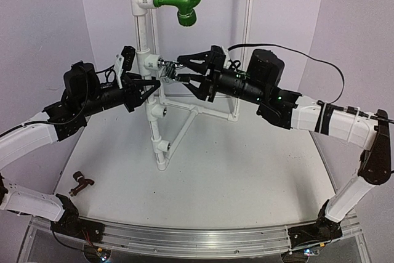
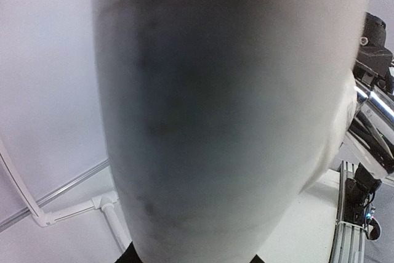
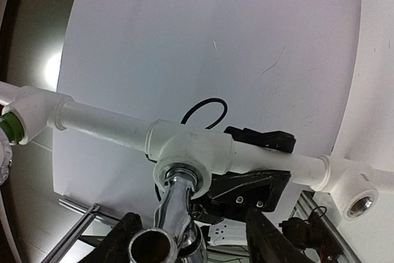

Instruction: Install the water faucets

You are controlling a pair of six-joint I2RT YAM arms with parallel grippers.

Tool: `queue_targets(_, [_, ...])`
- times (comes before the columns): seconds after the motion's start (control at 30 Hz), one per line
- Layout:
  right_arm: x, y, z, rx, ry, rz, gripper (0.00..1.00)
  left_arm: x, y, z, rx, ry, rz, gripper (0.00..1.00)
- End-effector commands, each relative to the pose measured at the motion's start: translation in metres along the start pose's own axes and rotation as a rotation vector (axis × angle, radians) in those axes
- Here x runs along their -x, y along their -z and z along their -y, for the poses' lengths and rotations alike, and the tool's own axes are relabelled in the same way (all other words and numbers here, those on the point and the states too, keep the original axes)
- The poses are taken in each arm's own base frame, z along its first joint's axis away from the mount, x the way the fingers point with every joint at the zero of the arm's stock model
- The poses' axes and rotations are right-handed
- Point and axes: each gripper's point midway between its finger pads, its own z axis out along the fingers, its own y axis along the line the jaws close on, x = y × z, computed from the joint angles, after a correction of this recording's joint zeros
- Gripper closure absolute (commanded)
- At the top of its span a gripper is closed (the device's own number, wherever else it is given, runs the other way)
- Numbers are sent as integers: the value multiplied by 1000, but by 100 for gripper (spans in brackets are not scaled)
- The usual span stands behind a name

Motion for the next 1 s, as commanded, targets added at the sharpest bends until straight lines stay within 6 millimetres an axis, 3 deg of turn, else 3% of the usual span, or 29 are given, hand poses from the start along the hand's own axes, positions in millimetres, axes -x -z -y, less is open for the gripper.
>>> queue_targets(0.0, [31, 36, -20, 22, 174, 135, 33, -52, 6, 2, 19, 251, -185, 100])
queue_targets(0.1, [39, 60, -25, -9, 377, 212, 21, -52, 7, 3, 13, 253, -185, 100])
queue_targets(0.27, [32, 85, -46, -80, 970, 226, 7, -51, 7, 4, 8, 251, -183, 100])
queue_targets(0.37, [21, 84, -48, -118, 1303, 121, 4, -51, 7, 5, 3, 252, -184, 100])
queue_targets(0.47, [2, 75, -33, -96, 1594, -63, 3, -51, 7, 5, 1, 253, -186, 100])
queue_targets(0.6, [-26, 71, -26, 40, 1903, -207, 2, -54, 8, 5, 7, 253, -192, 100])
queue_targets(0.73, [-53, 71, -35, 247, 2096, -255, 2, -56, 9, 3, 19, 261, -200, 100])
queue_targets(0.97, [-61, 54, -44, 382, 2221, -233, 3, -58, 7, 2, 24, 262, -210, 100])
